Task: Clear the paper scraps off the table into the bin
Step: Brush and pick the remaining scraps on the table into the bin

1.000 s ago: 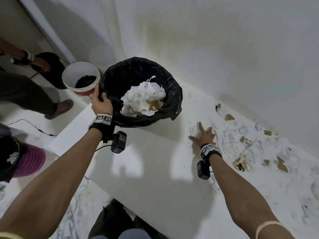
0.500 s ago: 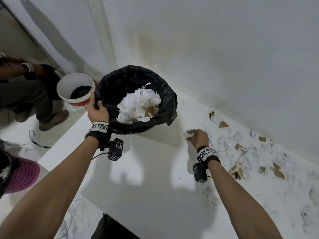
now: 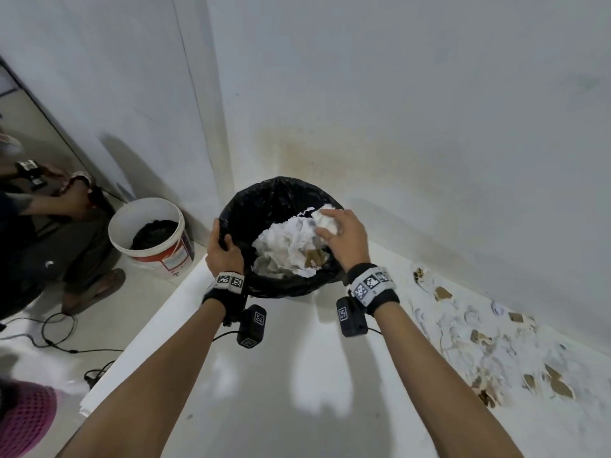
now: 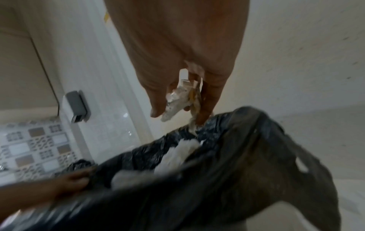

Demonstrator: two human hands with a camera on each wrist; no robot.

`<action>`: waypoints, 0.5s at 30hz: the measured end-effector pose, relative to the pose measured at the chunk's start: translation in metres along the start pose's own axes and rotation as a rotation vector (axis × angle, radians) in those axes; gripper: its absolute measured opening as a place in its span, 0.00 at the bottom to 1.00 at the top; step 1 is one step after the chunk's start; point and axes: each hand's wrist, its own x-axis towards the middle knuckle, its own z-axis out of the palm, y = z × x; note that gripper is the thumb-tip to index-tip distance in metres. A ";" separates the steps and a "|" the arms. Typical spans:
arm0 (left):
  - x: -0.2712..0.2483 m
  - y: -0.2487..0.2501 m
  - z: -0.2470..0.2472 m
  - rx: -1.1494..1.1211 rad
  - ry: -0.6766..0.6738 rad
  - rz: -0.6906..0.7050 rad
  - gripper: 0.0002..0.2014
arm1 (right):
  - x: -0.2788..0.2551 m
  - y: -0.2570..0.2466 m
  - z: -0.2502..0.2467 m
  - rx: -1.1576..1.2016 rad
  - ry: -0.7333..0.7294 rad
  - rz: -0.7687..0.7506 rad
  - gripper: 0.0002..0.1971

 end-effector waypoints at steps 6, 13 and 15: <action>0.036 0.013 0.004 0.031 0.009 -0.042 0.21 | 0.003 -0.015 0.050 -0.270 -0.157 -0.101 0.23; 0.077 0.015 0.015 0.058 0.006 -0.032 0.22 | 0.014 0.061 0.026 -0.301 0.241 0.151 0.21; 0.083 0.015 0.020 0.029 0.023 -0.014 0.22 | 0.002 0.100 0.033 -0.447 0.056 0.289 0.28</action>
